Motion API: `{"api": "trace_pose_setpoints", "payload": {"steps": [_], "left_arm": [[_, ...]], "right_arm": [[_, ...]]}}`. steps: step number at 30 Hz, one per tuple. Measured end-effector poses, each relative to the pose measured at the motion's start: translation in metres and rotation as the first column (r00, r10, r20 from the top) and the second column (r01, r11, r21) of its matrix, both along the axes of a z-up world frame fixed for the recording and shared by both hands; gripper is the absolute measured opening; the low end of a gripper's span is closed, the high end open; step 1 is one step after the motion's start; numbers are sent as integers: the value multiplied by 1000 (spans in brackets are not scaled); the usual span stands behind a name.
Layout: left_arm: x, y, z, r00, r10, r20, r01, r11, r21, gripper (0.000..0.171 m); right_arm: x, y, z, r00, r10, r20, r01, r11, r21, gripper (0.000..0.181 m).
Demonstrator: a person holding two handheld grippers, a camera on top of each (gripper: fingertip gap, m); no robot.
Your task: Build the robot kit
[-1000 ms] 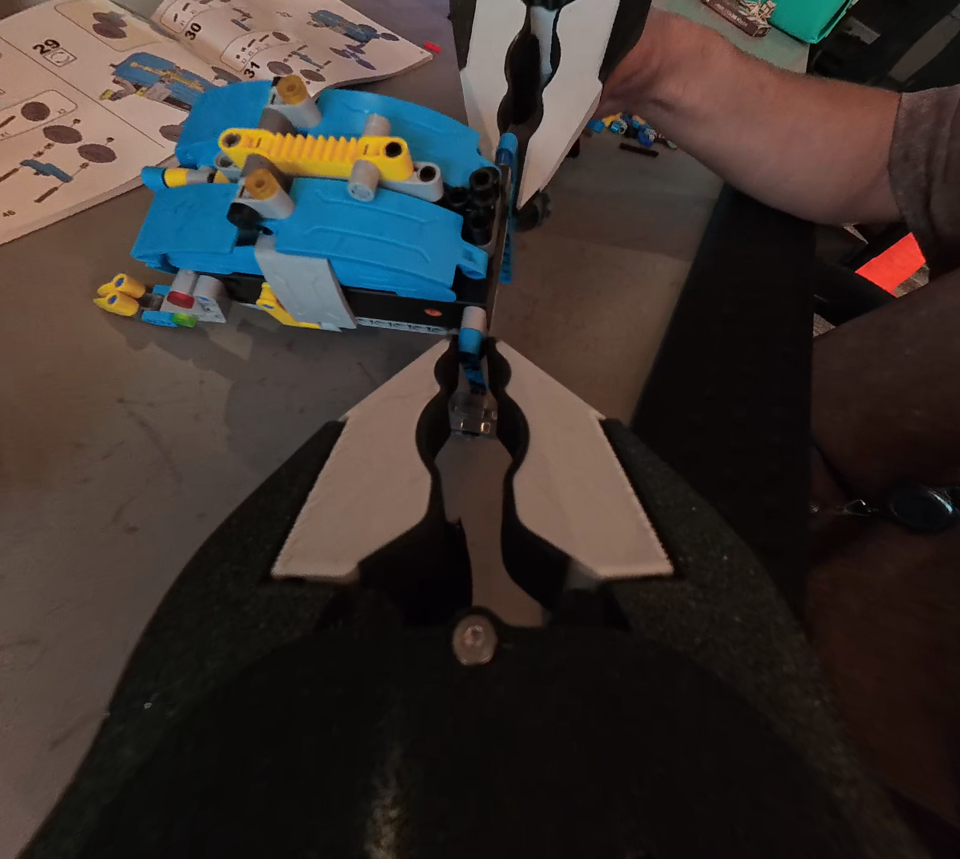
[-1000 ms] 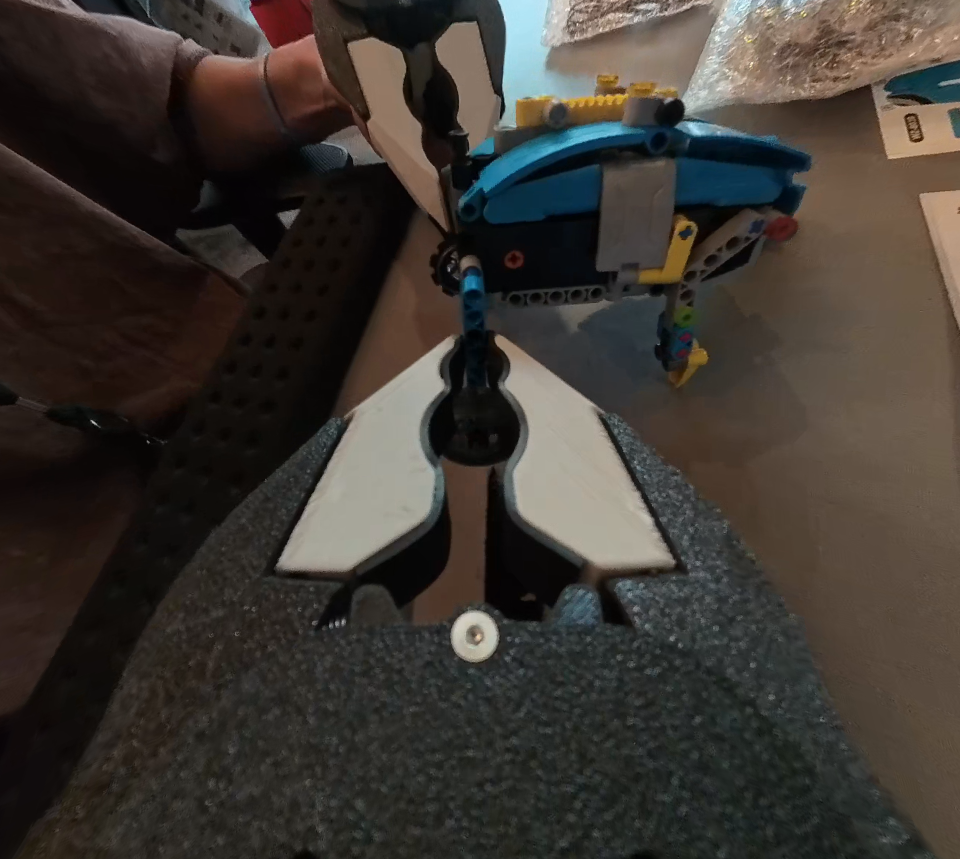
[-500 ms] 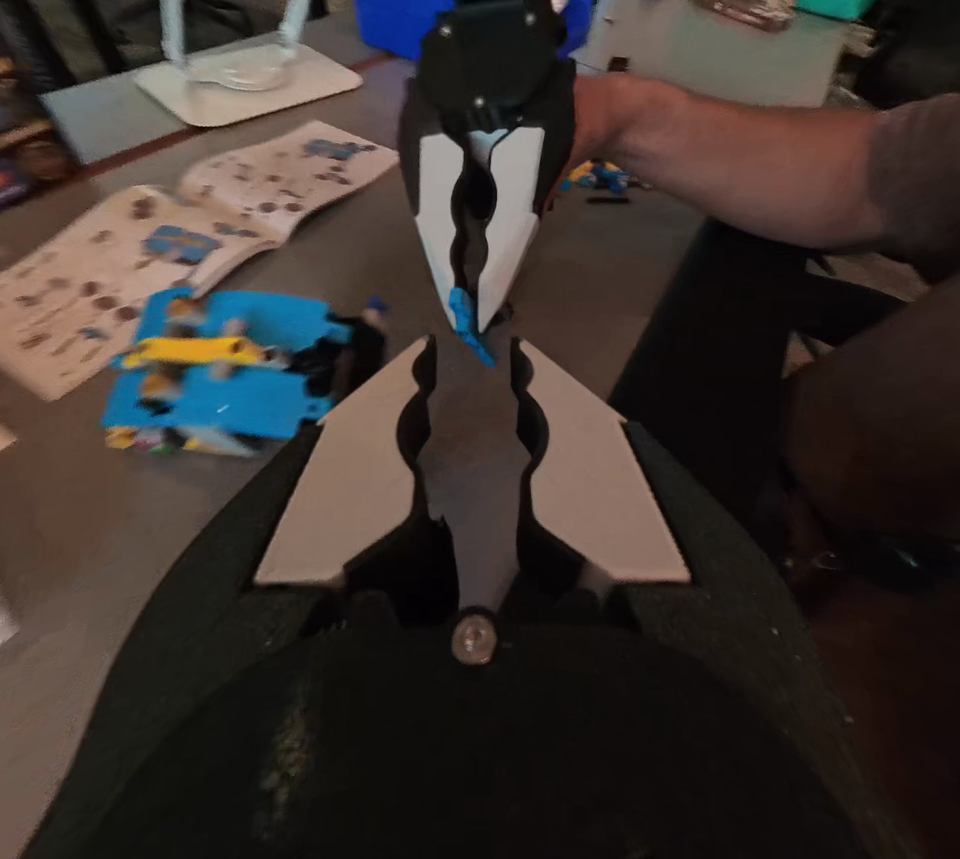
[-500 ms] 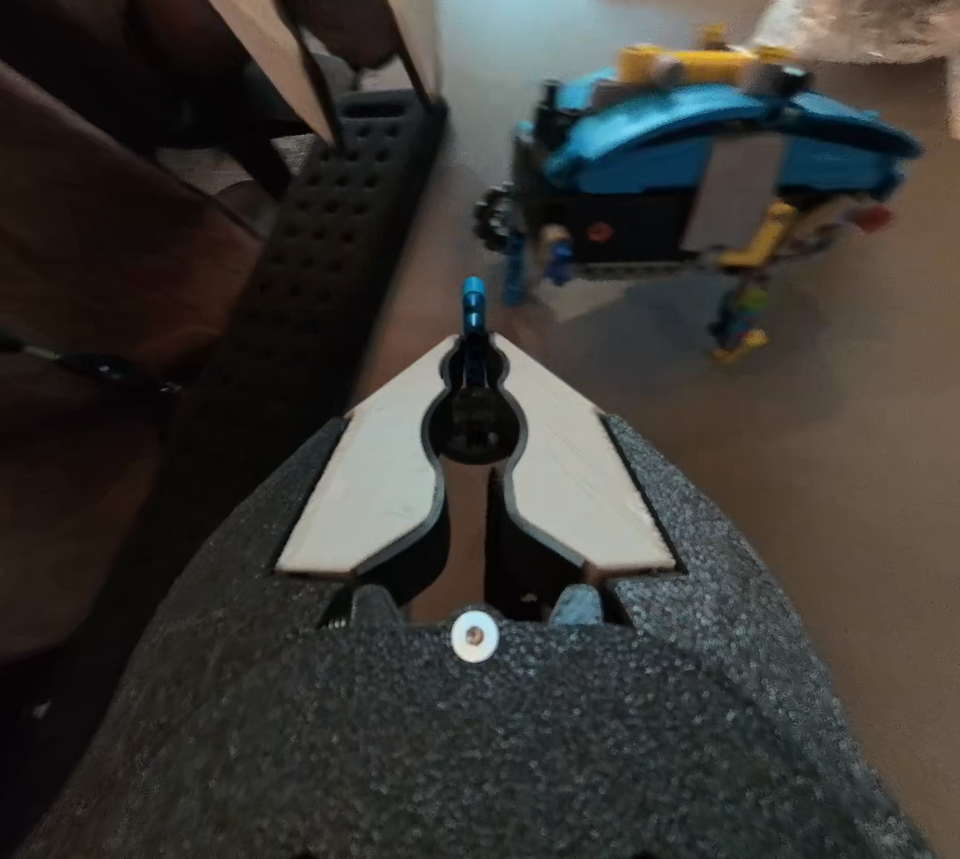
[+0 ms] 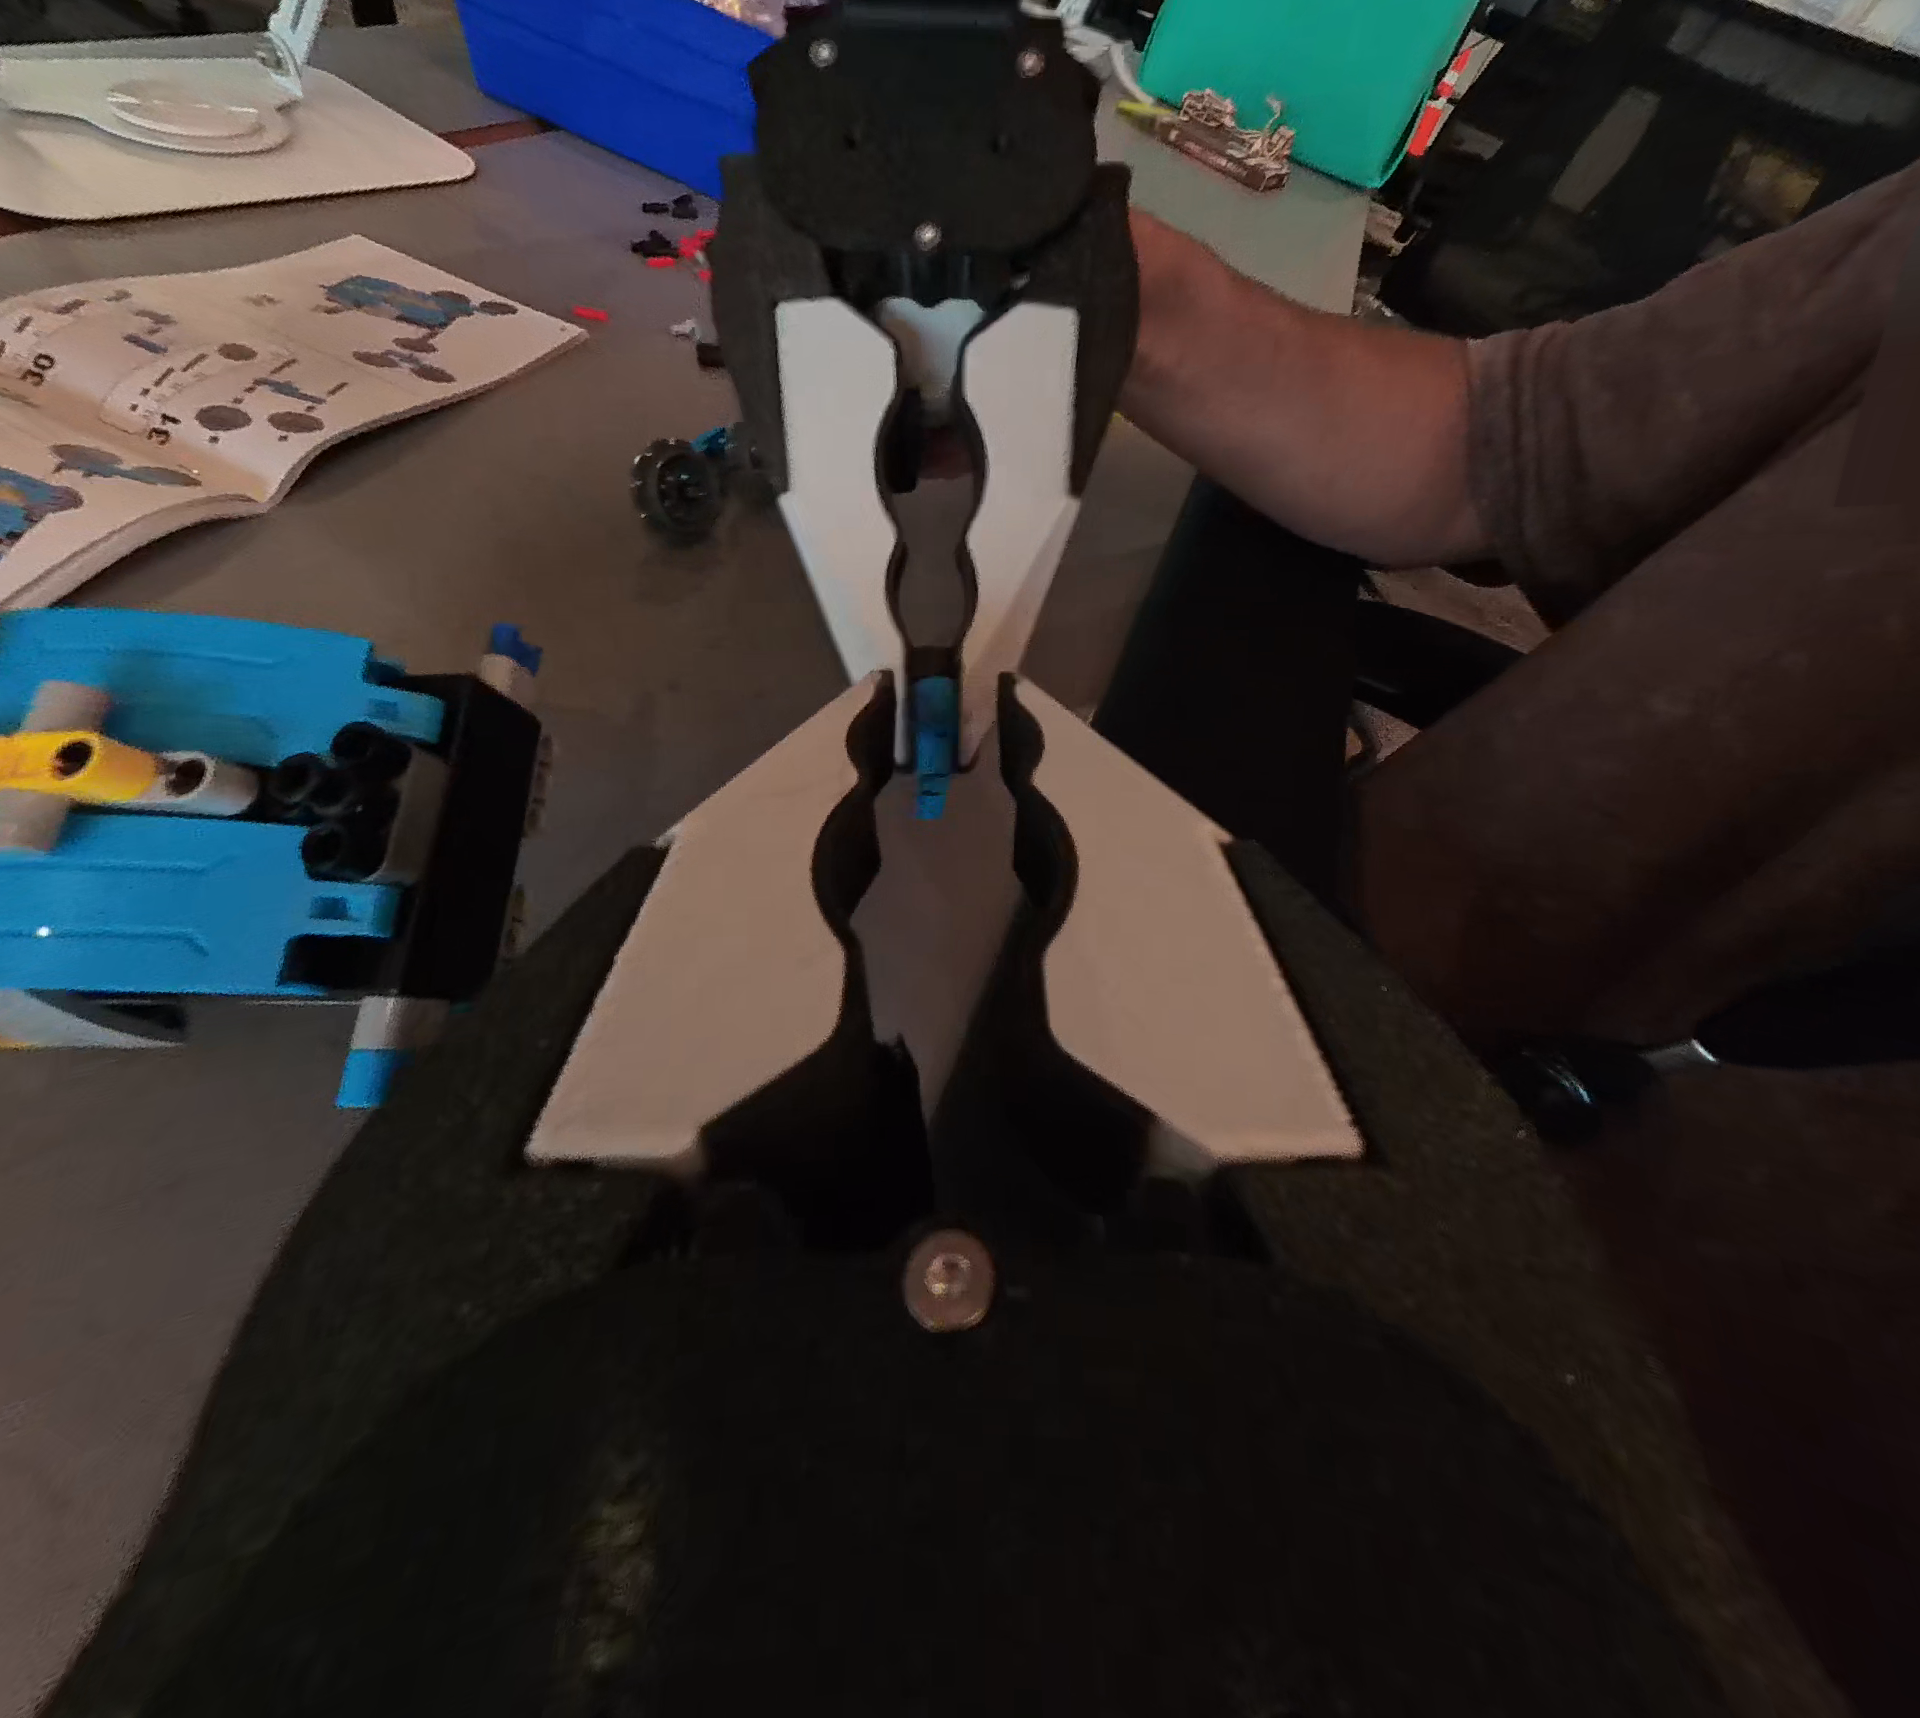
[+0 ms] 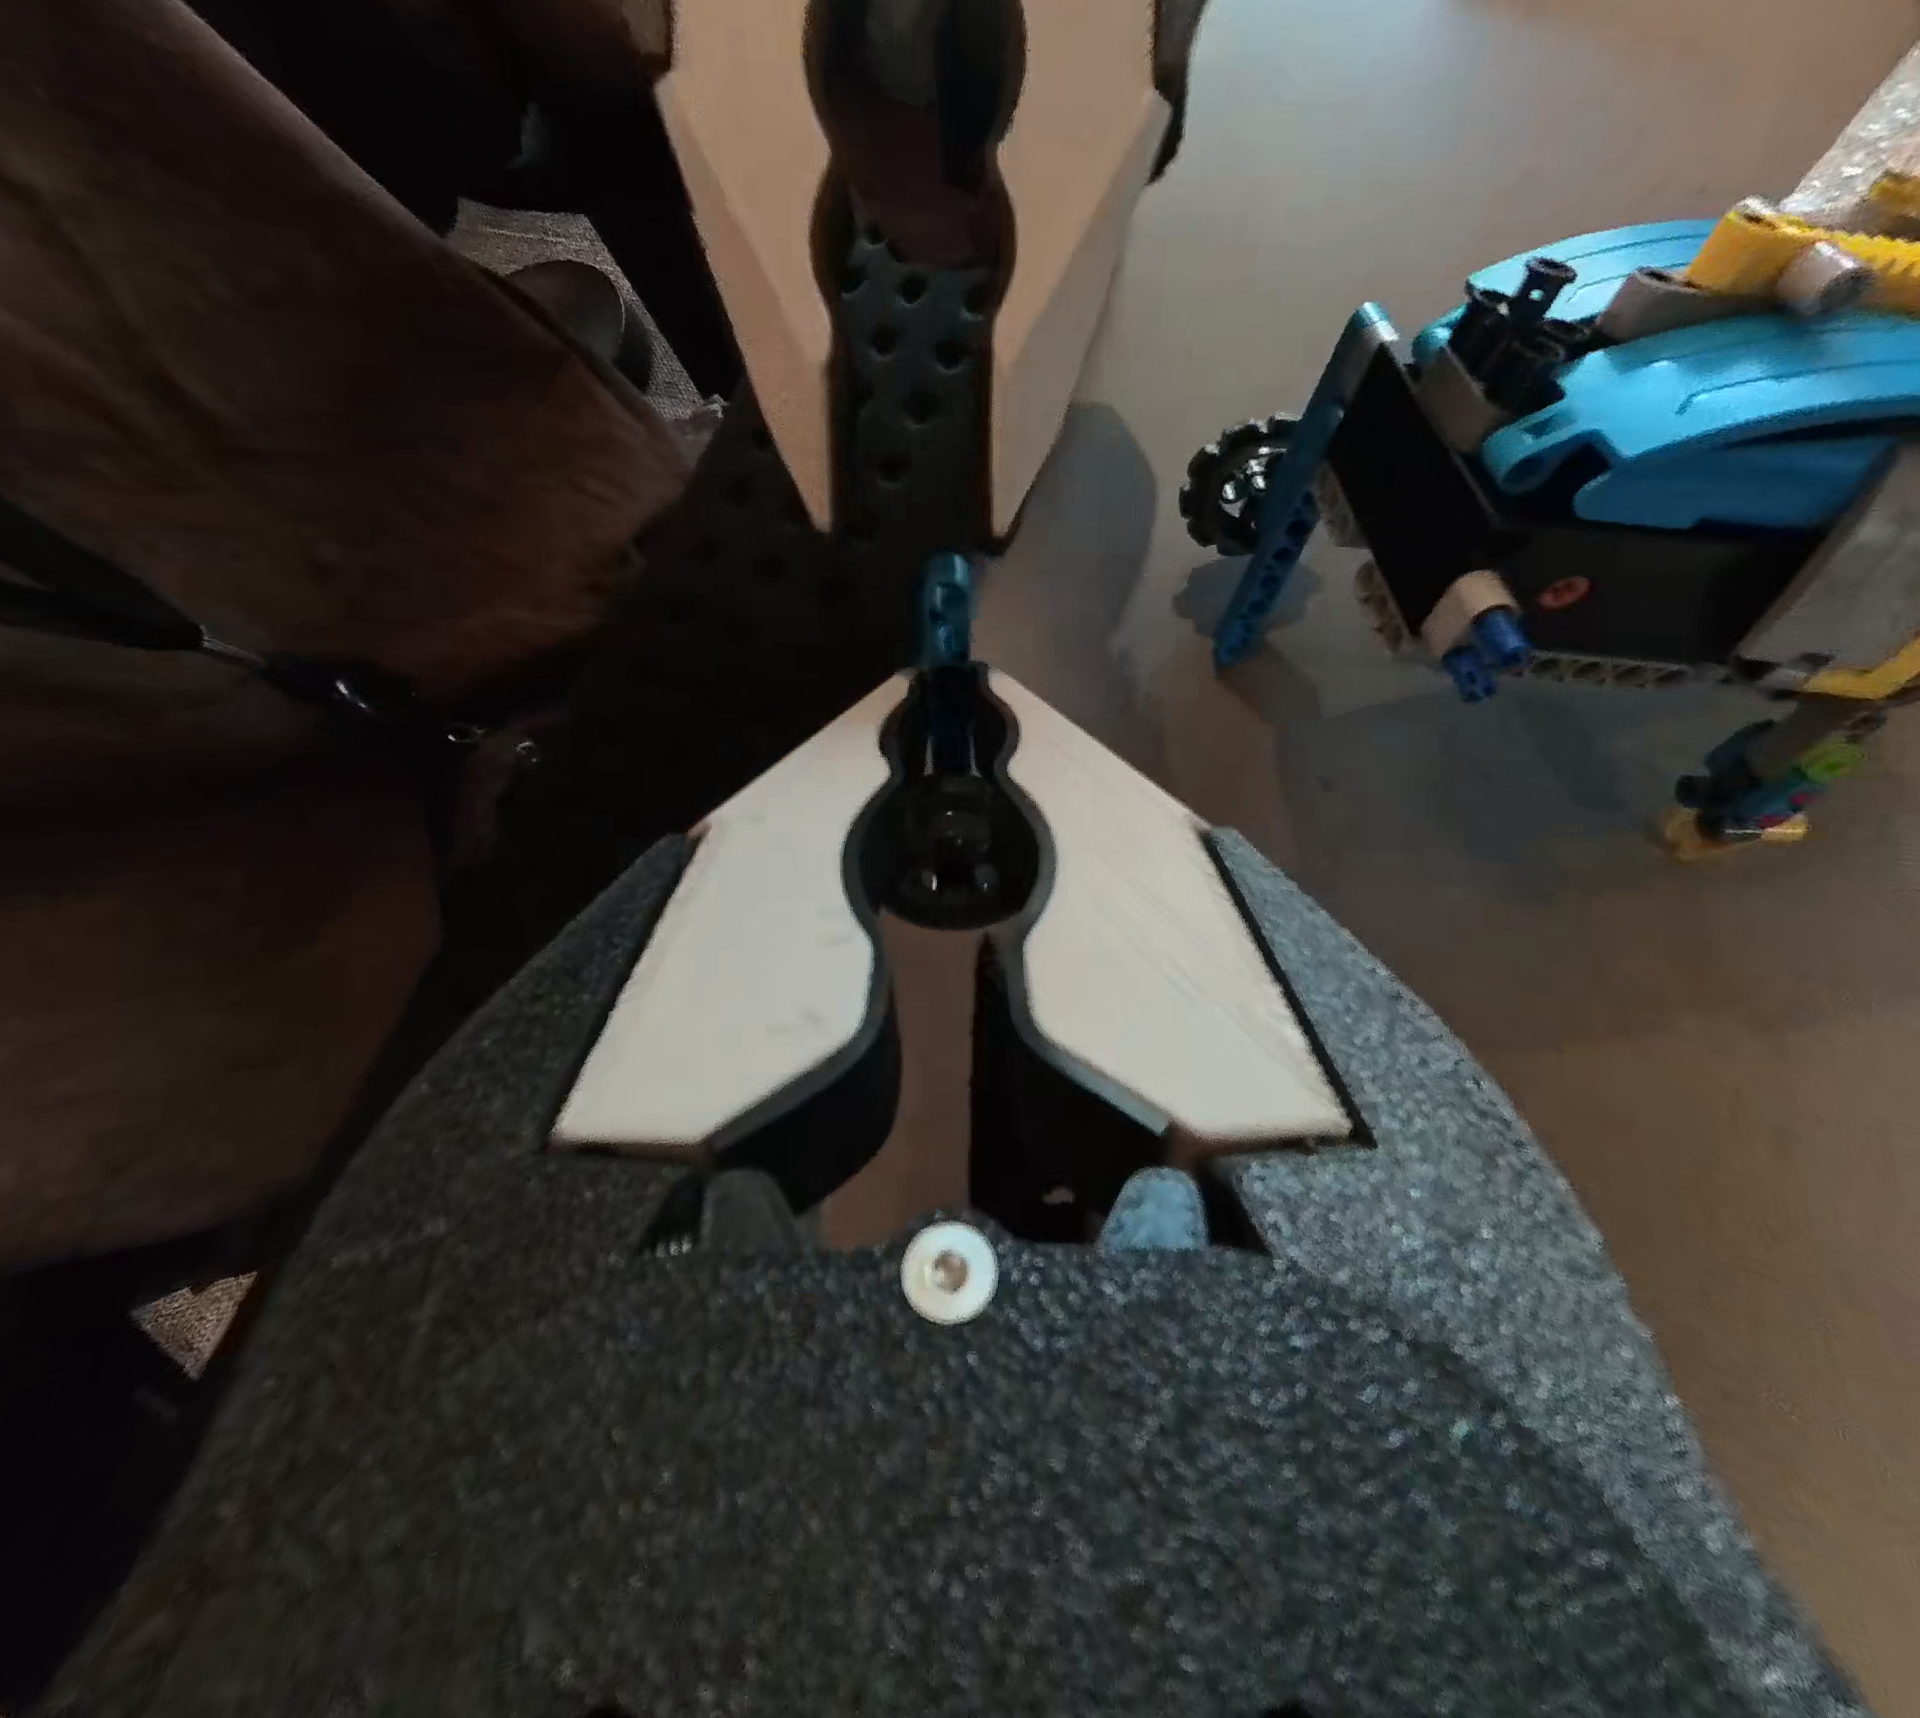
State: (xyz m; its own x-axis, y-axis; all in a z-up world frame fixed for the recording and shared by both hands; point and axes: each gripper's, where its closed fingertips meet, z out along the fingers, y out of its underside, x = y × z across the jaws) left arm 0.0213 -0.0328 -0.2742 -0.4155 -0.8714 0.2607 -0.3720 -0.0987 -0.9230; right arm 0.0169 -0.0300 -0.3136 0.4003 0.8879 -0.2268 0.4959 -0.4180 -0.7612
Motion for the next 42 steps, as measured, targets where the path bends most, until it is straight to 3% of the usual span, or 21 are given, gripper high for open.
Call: {"api": "trace_pose_setpoints", "payload": {"steps": [2,7,10,13,20,31,33,37,40,42], "left_arm": [[1,0,-5,1000,0,-9,0,1000,6,7],[1,-2,-9,1000,-7,-11,8,998,59,6],[0,7,0,999,27,27,-27,1000,0,6],[-2,15,5,997,53,53,-51,998,-46,6],[0,10,6,996,41,76,-34,996,-88,6],[0,12,-2,996,56,77,-55,998,-7,7],[-4,30,-2,989,123,78,-127,991,47,12],[-31,101,-2,946,320,53,-322,946,28,51],[-33,109,-30,963,260,-73,-259,966,23,56],[-23,101,-41,976,183,-117,-189,981,-42,45]], "right_arm": [[-4,-2,5,1000,12,-25,-11,1000,11,8],[-4,-1,2,1000,4,3,-4,1000,28,8],[-3,7,16,995,-33,-99,39,997,69,9],[-4,13,38,972,-51,-231,77,992,104,21],[-8,15,31,972,-42,-229,66,993,99,8],[-8,14,27,948,-32,-317,41,999,20,7],[0,22,25,955,-73,-289,90,995,45,7],[48,51,33,919,-253,-302,289,954,81,6],[65,64,19,915,-313,-254,337,940,57,8],[60,69,12,915,-308,-259,322,947,11,8]]}}
